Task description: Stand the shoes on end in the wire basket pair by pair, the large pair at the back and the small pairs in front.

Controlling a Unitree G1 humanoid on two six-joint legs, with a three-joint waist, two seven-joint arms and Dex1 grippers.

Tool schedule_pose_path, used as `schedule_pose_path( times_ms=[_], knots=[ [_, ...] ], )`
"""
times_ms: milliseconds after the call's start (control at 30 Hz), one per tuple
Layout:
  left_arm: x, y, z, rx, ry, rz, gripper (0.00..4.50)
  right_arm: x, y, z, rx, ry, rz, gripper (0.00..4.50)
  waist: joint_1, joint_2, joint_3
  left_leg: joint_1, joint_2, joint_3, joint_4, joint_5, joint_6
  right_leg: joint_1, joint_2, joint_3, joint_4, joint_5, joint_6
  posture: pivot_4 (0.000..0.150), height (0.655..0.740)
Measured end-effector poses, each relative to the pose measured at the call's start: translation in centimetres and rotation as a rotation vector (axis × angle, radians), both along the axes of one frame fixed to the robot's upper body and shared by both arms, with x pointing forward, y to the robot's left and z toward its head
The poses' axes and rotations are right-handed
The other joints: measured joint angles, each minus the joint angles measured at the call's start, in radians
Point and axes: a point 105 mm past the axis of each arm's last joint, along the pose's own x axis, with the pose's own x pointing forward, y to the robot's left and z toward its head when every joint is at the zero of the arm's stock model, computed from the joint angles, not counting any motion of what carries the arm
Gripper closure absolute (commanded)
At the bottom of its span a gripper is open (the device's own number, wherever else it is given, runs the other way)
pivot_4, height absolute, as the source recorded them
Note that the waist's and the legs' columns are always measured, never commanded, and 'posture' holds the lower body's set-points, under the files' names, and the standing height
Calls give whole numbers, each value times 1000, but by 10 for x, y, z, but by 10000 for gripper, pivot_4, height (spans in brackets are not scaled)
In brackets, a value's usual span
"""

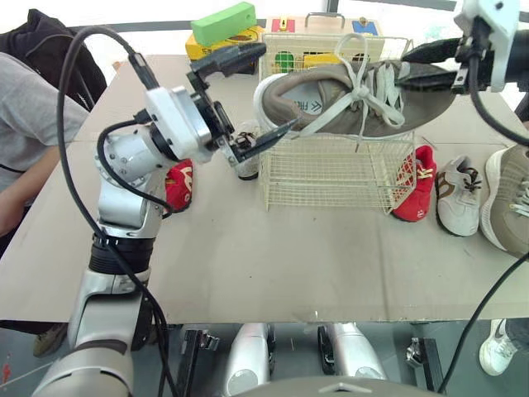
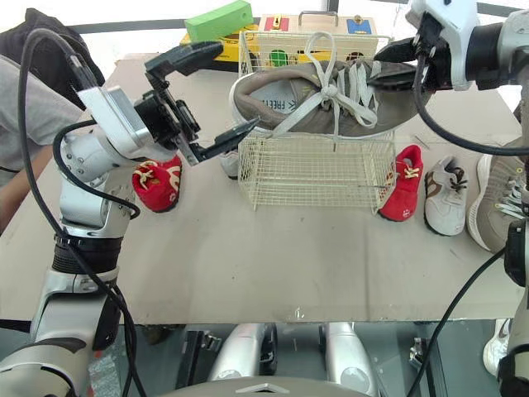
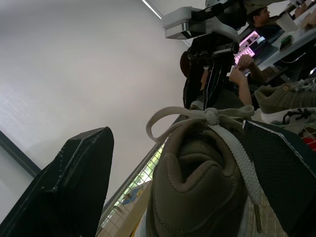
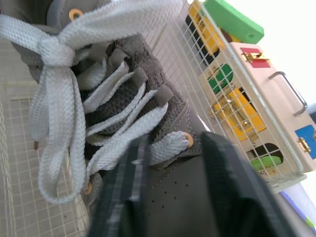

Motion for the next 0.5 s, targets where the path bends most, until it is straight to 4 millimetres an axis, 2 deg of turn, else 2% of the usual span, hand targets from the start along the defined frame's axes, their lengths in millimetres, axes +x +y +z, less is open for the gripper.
schedule_pose_path(
  times_ms=[33,167,300,367,433,467,500],
  knots=[
    [-1,-1,-4,15,6,-1,0,0,1,0,-18,-5,6,13842,0,0,0,0,0,0,0,-1,1,0,0,0,0,0,0,1500,7400],
    [-6,-3,-13,63,9,-4,0,10,5,-5,-88,2,14,13842,-1,0,0,0,0,1,0,-2,3,0,0,0,0,0,0,1500,7400],
    [-16,-6,-15,110,2,-25,0,21,26,-4,-195,18,105,13842,-10,0,0,2,0,0,-1,-2,3,0,1,2,1,0,0,1500,7400],
    [-19,-7,-17,122,14,-27,0,25,30,-7,-234,29,127,13842,-8,0,0,1,1,0,-1,-1,2,0,1,0,1,0,0,1500,7400],
    [-19,-6,-19,123,43,-23,0,27,30,-6,-253,29,134,18828,-5,0,0,1,1,0,-1,-1,1,0,1,0,0,0,0,1500,7400],
    [-24,1,-21,80,142,-26,0,29,35,-6,-268,22,155,20777,-13,0,0,2,2,-1,-1,-1,1,0,1,2,0,0,0,1500,7400],
    [-27,5,-24,40,240,-34,0,29,35,-5,-271,12,159,26521,-19,0,0,2,2,-2,-2,-1,2,0,0,3,1,0,0,1500,7400]
  ],
)
